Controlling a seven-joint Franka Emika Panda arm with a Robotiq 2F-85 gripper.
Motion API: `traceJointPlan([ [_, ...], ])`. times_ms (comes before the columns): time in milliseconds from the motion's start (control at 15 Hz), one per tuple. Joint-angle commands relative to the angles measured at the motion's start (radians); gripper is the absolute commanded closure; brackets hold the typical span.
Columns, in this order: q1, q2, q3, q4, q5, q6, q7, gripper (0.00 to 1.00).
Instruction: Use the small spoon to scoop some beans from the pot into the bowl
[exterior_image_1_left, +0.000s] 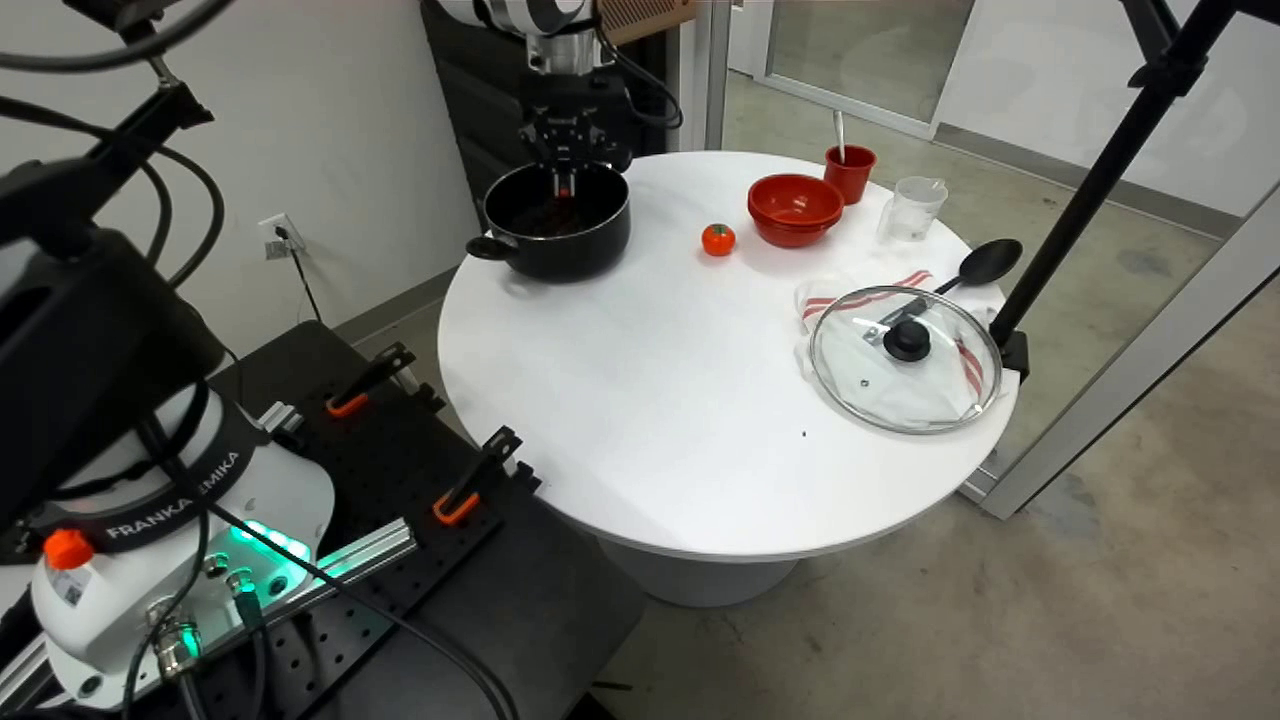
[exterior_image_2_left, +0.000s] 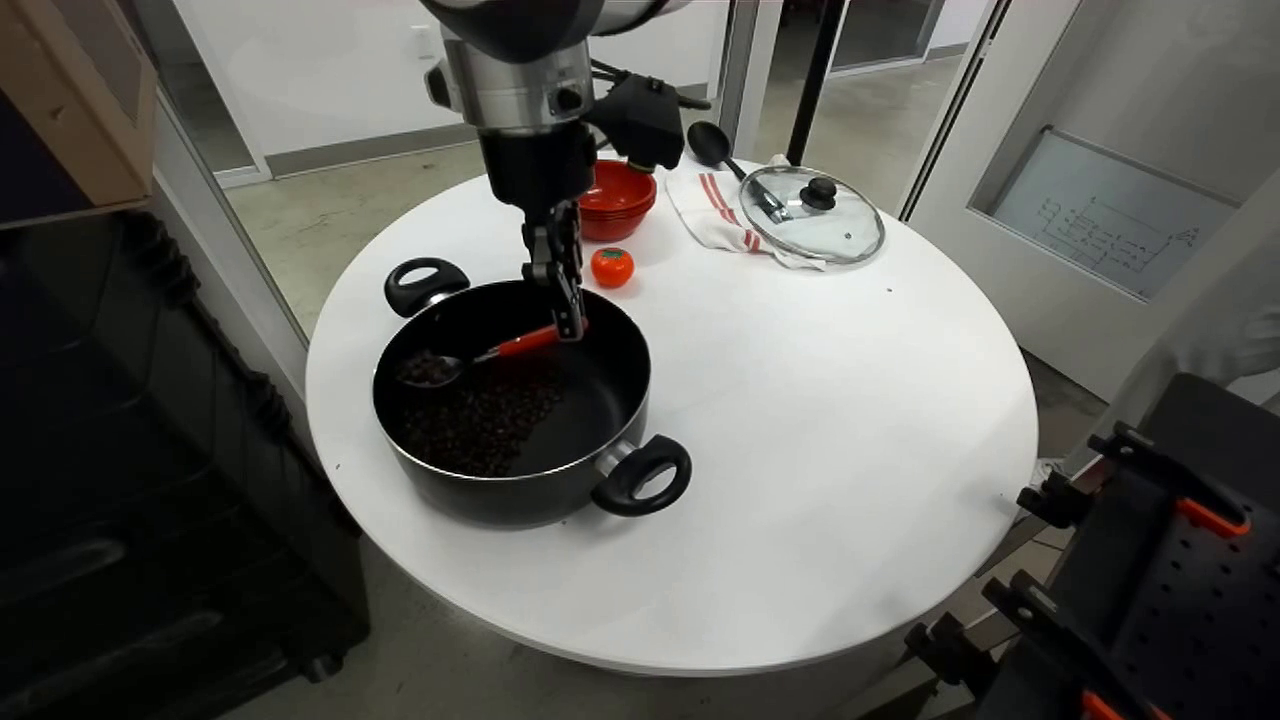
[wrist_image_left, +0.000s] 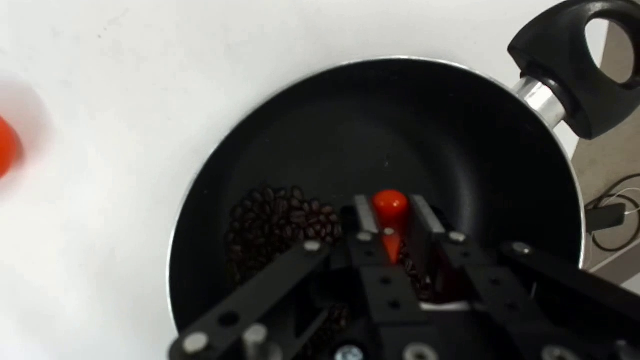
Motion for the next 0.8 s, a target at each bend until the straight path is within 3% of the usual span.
traceJointPlan([
  [0, -0.005, -0.011, 0.018, 0.029, 0.013, -0.011, -0.035, 0.95],
  [733, -0.035, -0.011, 0.019, 0.074, 0.022, -0.022, -0.139, 0.95],
])
